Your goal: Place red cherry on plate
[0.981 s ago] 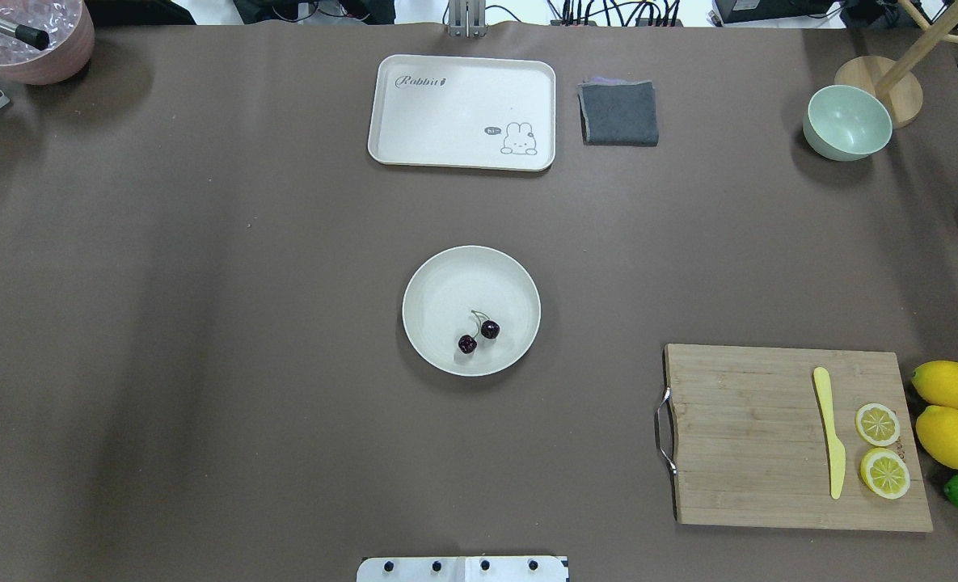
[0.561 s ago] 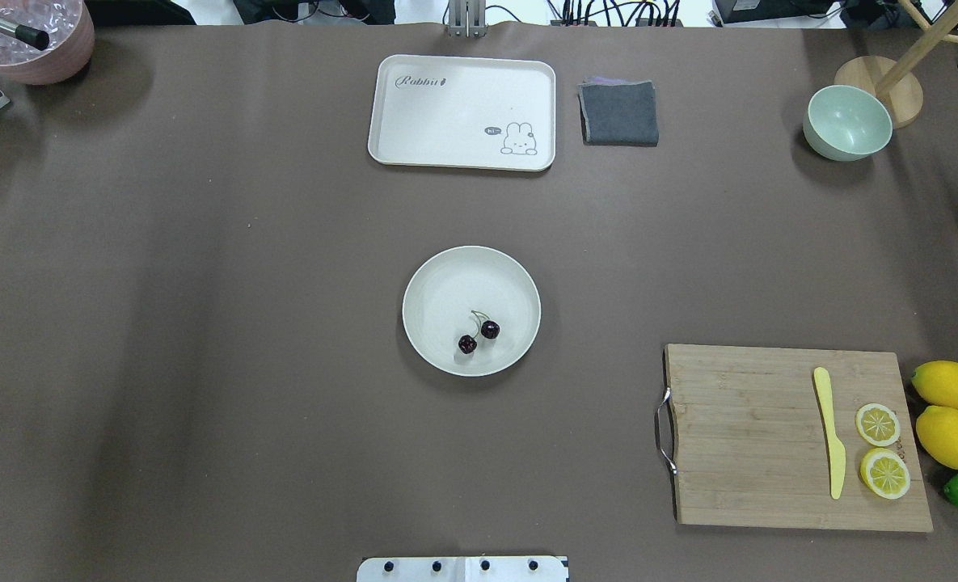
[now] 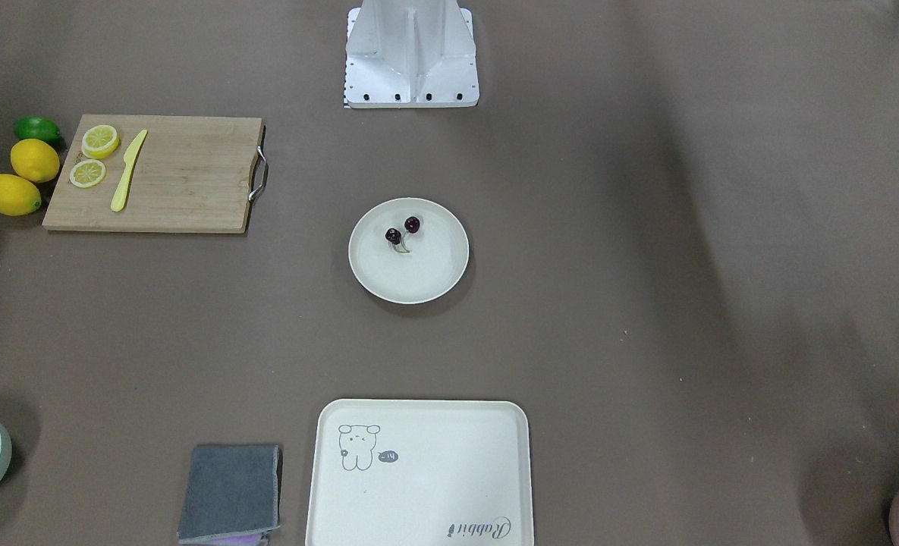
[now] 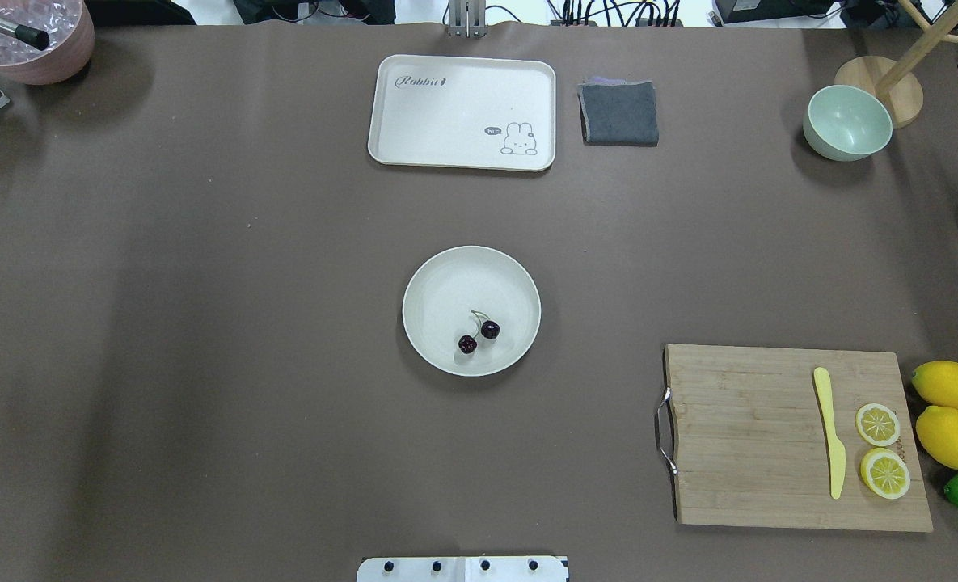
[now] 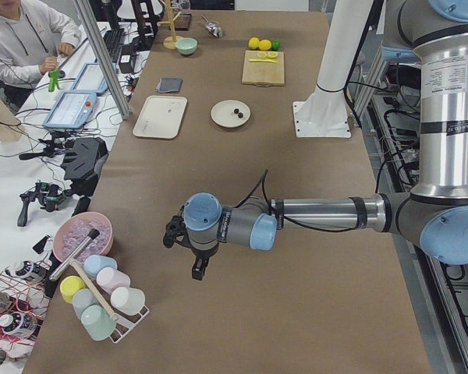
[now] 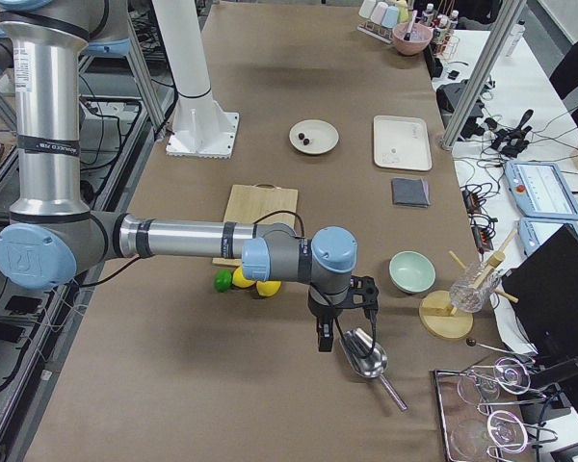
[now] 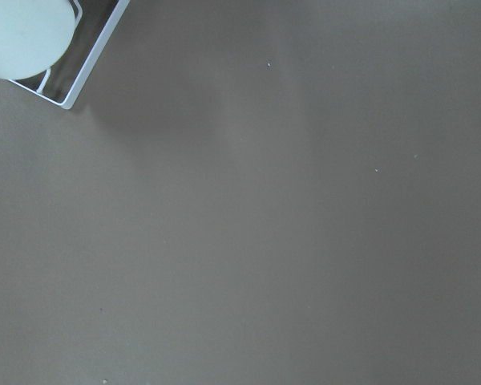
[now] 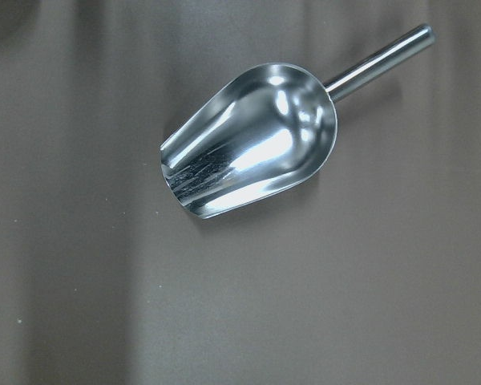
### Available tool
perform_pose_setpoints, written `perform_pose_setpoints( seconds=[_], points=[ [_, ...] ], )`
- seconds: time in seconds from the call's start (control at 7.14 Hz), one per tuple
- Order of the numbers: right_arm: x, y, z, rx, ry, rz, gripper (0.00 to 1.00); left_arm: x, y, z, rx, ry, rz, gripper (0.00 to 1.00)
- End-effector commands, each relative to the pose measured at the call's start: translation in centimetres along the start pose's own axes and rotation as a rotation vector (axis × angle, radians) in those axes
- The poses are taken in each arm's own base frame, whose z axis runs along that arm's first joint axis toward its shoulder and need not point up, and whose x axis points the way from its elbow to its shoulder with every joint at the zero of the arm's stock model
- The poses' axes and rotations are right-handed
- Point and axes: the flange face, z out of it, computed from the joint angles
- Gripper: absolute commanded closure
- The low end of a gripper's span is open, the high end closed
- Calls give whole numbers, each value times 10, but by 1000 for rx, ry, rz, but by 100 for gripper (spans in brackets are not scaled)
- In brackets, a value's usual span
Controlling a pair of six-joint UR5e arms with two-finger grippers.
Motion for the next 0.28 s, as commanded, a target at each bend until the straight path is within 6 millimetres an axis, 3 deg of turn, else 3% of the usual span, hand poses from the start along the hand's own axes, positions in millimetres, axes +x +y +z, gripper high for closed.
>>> perform_pose_setpoints(
  seconds=[0.0,0.14],
  points=[
    [0,-3,-2,6,9,1,0,-21,1,12,-19,-4,-37,2],
    [-1,-4,-3,7,9,5,0,-26,4,10,-17,-20,-46,2]
  ],
)
